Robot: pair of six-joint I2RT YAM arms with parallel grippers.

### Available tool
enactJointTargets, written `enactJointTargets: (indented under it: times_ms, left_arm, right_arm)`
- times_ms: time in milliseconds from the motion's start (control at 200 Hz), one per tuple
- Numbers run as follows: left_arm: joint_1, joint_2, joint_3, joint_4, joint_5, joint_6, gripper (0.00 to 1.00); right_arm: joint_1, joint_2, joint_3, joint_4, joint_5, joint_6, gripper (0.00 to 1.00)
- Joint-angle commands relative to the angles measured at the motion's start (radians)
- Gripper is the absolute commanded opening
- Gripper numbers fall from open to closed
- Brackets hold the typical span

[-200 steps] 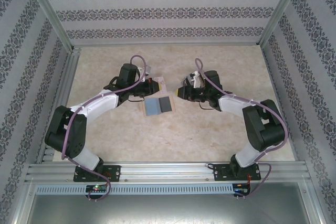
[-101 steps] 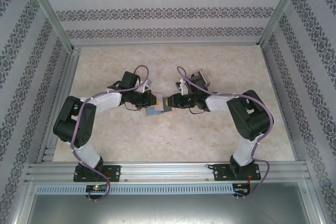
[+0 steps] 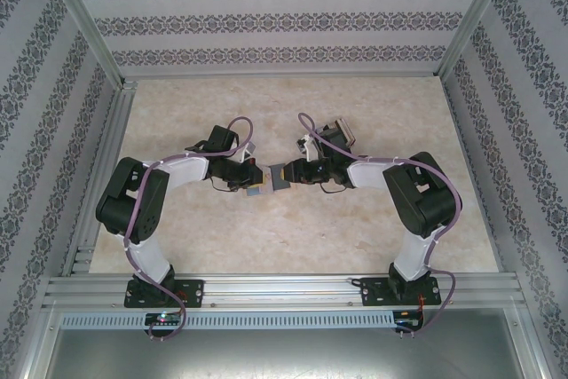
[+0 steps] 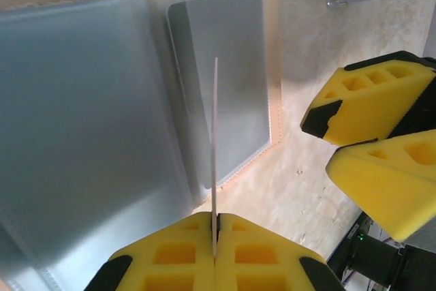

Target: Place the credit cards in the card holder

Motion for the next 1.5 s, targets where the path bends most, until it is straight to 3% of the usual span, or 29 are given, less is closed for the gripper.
enactJointTargets:
  times_ms: [0, 310, 724, 1494]
  left_arm:
    - [0.018, 0.02, -0.014, 0.002, -0.016, -0.043, 0.0]
    - [0.025, 0.048, -0.035, 0.095, 0.02, -0.12, 0.0]
    - [0.026, -0.014, 0.003, 0.025, -0.004, -0.1, 0.0]
    - [0.024, 0.091, 0.041, 0.079, 0.011, -0.123, 0.0]
  right_arm:
    - [0.004, 0.016, 0.022, -0.004, 0.004, -0.021, 0.36]
    - [0.002, 0.014, 0.023, -0.014, 0.003, -0.026, 0.36]
    - [0.001, 0.014, 0.024, -0.019, 0.004, -0.028, 0.36]
    - [-0.004, 0.018, 0.027, -0.029, 0.002, -0.033, 0.36]
